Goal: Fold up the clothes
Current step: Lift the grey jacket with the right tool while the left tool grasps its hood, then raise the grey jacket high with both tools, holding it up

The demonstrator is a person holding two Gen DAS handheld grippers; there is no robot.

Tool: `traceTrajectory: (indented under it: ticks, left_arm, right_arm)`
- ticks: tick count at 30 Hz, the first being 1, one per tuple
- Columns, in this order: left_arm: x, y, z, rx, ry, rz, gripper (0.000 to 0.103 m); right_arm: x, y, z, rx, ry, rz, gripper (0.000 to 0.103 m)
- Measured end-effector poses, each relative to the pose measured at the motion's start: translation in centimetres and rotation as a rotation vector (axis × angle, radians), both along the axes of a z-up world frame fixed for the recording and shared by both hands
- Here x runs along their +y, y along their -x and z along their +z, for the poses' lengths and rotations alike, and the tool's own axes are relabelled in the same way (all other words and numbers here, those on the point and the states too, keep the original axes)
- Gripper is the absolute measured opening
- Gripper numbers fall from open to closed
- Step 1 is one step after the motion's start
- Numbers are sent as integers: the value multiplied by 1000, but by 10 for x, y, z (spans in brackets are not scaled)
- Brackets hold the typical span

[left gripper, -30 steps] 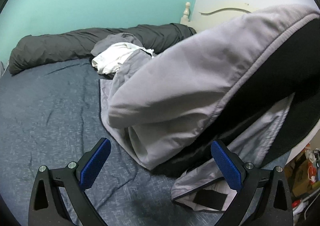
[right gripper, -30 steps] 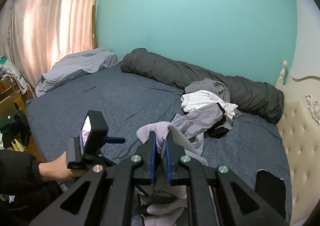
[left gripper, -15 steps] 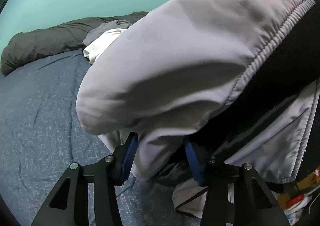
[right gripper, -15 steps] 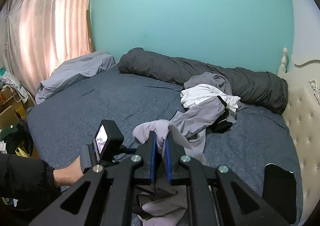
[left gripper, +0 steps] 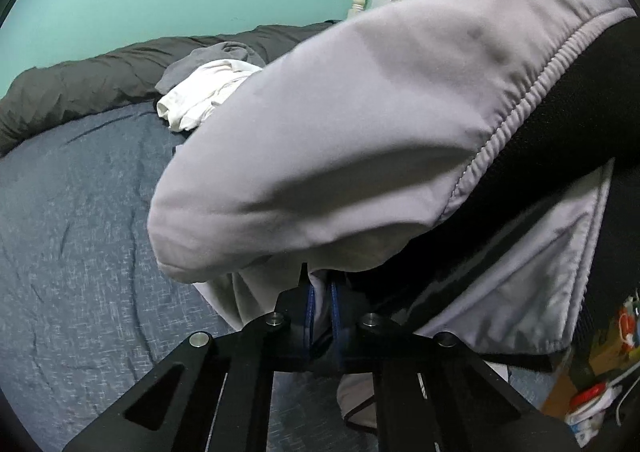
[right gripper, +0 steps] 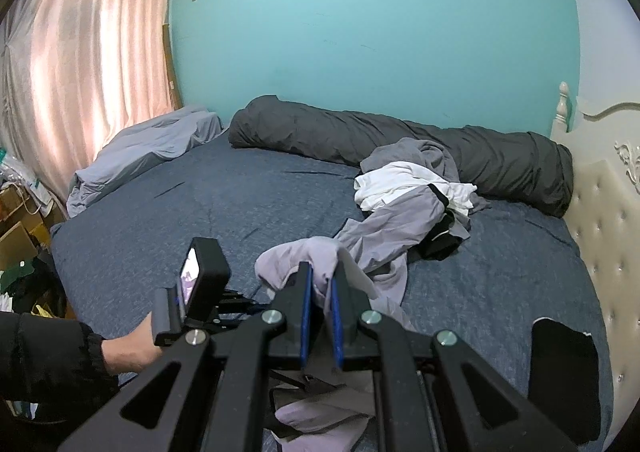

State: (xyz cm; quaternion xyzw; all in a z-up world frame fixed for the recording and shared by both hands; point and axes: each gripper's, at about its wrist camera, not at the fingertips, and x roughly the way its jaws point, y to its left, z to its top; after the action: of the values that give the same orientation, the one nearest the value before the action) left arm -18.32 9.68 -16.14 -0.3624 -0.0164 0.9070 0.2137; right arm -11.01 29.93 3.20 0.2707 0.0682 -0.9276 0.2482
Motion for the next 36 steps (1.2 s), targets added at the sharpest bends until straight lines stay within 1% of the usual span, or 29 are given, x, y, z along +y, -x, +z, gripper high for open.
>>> traceTrajectory:
  ticks: [5,9,11,16,19,22,31,34,36]
  left_arm:
    - [-17,-6,16,35,9,14,3]
    - [-35,-18,51,93,9,34,2]
    - [-46,-26,73,137,8,45,2]
    - [-67,-57,145,247,27,73,1]
    - [-80,-66,187,306,30,92,1]
    - [-86,-87,230,374,50,104,1]
    - [-103,-128,332,498,84,158,1]
    - [-106,-140,367,526,87,170,1]
    - [-106,-152,392,558,111,176,1]
  right_arm:
    - [3,-2,5,3,8,-14,8]
    - [1,-10,20,28,9,-19,8]
    - [0,-16,32,48,11,-26,8]
    - [-3,-40,66,115,19,-26,8]
    - [-6,-54,87,156,18,-22,8]
    - [-6,-66,109,192,22,-28,8]
    - [-11,-92,185,313,25,-55,8]
    - [-13,-100,210,354,25,-64,8]
    - [-14,-106,228,381,25,-70,8]
